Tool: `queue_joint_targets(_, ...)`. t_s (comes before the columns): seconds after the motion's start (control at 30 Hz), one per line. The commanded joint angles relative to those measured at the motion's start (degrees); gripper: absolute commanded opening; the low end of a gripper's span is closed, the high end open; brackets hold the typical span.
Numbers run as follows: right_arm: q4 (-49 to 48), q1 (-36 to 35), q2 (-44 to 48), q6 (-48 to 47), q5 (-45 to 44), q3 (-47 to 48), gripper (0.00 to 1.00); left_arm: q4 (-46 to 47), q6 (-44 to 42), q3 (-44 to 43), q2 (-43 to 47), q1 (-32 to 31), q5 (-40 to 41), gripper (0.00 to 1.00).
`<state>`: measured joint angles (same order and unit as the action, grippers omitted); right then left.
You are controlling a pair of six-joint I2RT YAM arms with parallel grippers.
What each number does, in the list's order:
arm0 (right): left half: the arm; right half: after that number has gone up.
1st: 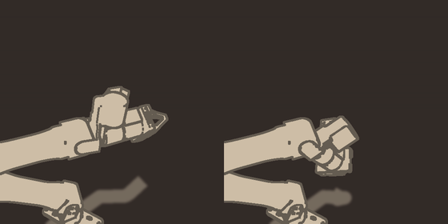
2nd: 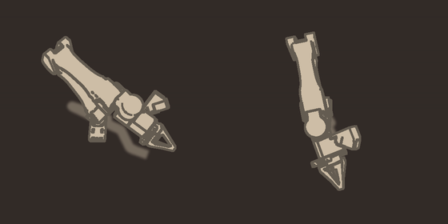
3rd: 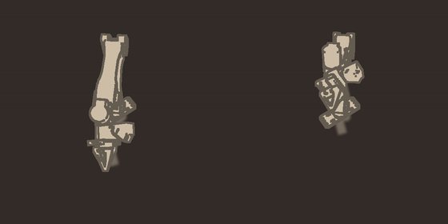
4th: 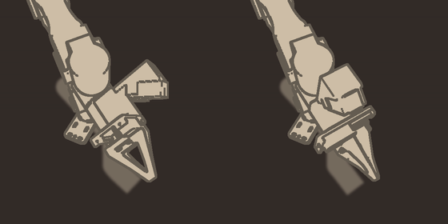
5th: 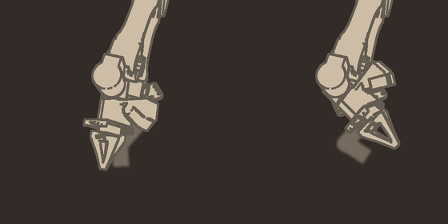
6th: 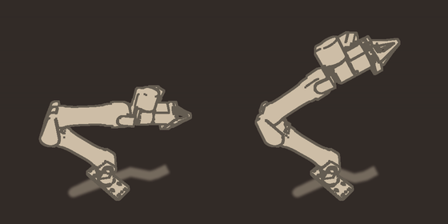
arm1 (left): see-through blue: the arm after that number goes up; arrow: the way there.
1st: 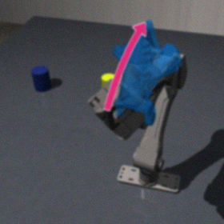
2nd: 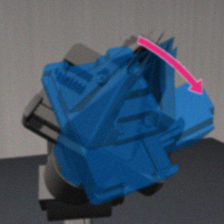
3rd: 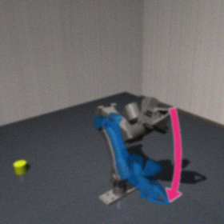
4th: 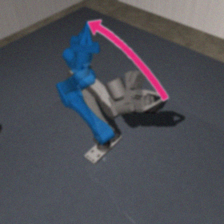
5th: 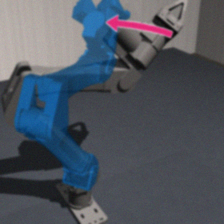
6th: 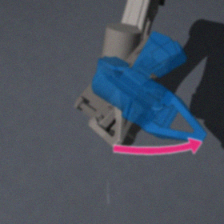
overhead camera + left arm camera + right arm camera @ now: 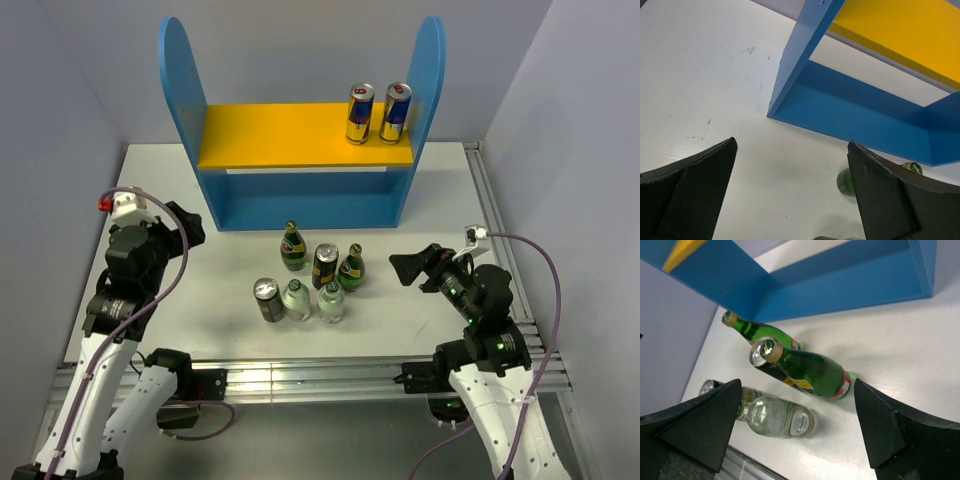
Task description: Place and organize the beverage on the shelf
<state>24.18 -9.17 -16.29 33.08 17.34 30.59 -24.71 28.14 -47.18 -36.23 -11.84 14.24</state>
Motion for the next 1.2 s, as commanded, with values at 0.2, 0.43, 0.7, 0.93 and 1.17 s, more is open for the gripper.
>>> queue_joint_targets(0.2,4.46,-19.81,-14.09,1.63,-24.07,7.54,1.0,-1.39,-0.46,-2.39,-3.06,-0.03,1.84,0.98)
queue_joint_targets(0.43,15.44,-48.98,-25.71,12.87,-67.92,22.49,1.0,-1.57,-0.46,-2.04,-1.66,-0.03,3.07,0.97)
queue_joint_targets(0.7,13.26,-61.49,-35.46,25.71,-77.11,12.57,1.0,-1.4,-0.81,-2.13,-1.39,-0.03,2.37,0.96)
queue_joint_targets(0.93,0.87,-61.67,-40.39,19.66,-81.15,10.28,1.0,-0.6,-1.69,-1.6,-1.12,-0.03,-0.18,0.97)
queue_joint_targets(1.17,-9.05,-59.12,-48.12,10.7,-81.68,12.04,1.0,-0.6,-1.86,-1.86,-1.57,-0.03,0.09,0.96)
